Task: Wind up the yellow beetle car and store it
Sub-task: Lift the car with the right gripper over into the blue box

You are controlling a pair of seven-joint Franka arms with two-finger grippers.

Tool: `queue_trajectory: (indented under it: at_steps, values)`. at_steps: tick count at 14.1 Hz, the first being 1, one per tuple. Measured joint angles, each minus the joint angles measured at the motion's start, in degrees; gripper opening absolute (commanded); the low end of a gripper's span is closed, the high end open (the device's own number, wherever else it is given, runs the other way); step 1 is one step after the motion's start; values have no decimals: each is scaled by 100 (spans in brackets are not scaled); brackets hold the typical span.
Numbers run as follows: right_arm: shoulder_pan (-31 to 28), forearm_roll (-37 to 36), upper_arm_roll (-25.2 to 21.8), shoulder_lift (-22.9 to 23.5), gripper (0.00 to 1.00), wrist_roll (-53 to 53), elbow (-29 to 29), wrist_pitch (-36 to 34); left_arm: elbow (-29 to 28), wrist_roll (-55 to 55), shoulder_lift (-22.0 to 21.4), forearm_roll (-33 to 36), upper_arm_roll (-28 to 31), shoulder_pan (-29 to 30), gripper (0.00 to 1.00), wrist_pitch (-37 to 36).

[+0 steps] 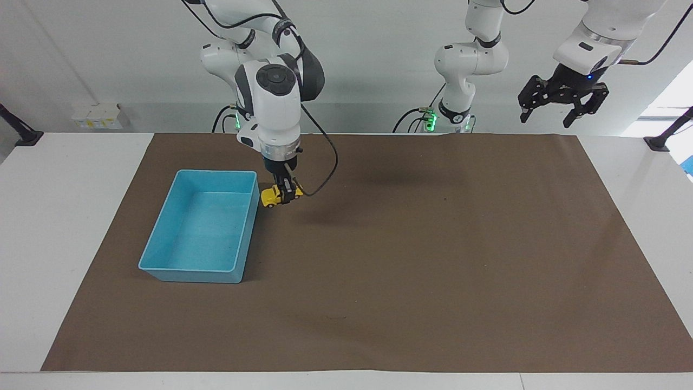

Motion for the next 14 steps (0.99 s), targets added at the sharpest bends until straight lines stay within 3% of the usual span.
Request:
queue_trajectory:
  at_steps: [7,14]
  values:
    - [-533,330,-7,-360,0,-3096,1,-333,0,0,0,0,0,0,100,0]
    - [-1102,335,-16,-437,0,-5450,-18,-522,0,0,0,0,0,0,100,0]
